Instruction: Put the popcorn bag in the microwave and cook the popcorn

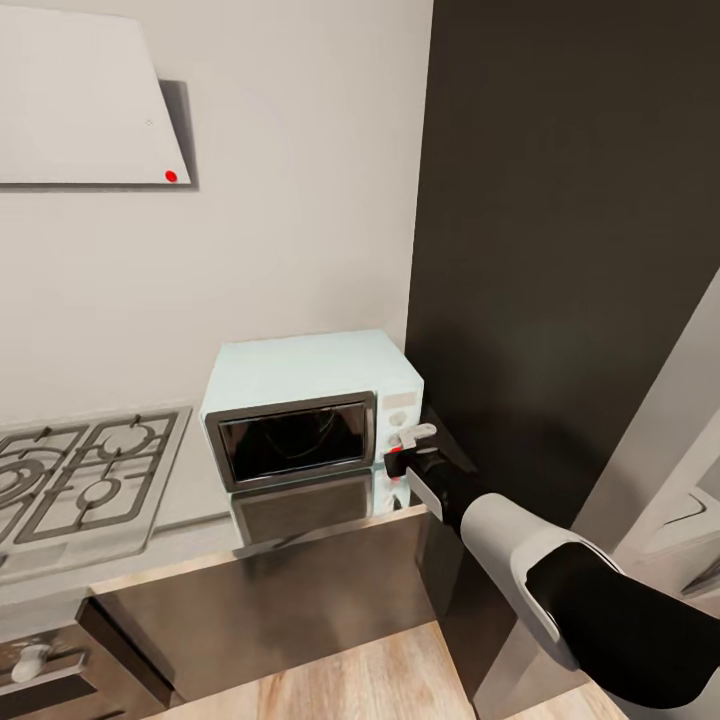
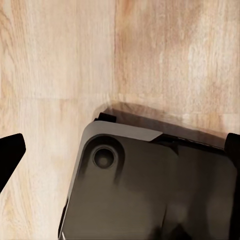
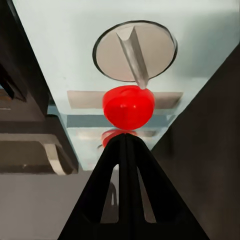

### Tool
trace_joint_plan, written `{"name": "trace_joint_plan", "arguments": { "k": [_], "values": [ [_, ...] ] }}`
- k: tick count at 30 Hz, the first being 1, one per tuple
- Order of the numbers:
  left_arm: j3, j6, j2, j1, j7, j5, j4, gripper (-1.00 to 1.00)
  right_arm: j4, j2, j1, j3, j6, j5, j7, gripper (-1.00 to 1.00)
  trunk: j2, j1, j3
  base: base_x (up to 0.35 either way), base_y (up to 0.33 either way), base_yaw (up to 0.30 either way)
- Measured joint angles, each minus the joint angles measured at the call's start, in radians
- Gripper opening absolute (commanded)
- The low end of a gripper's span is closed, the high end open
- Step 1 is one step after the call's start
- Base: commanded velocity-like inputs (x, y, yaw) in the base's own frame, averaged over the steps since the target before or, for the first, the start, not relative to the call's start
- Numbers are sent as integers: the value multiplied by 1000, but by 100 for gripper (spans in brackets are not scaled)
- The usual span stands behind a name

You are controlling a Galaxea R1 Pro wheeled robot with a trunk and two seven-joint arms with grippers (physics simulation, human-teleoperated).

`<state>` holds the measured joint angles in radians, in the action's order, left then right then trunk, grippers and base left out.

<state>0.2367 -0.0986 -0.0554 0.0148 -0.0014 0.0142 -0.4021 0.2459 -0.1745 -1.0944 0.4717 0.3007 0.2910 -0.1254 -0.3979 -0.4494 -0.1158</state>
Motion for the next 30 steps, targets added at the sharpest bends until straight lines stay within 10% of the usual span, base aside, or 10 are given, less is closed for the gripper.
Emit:
{"name": "trace_joint_plan", "arguments": {
  "k": [30],
  "values": [
    [1, 0, -1, 1, 0, 1, 0, 100, -24, 0, 13, 2, -9, 1, -2, -100, 0, 0, 0, 32, 0, 0]
  ]
}}
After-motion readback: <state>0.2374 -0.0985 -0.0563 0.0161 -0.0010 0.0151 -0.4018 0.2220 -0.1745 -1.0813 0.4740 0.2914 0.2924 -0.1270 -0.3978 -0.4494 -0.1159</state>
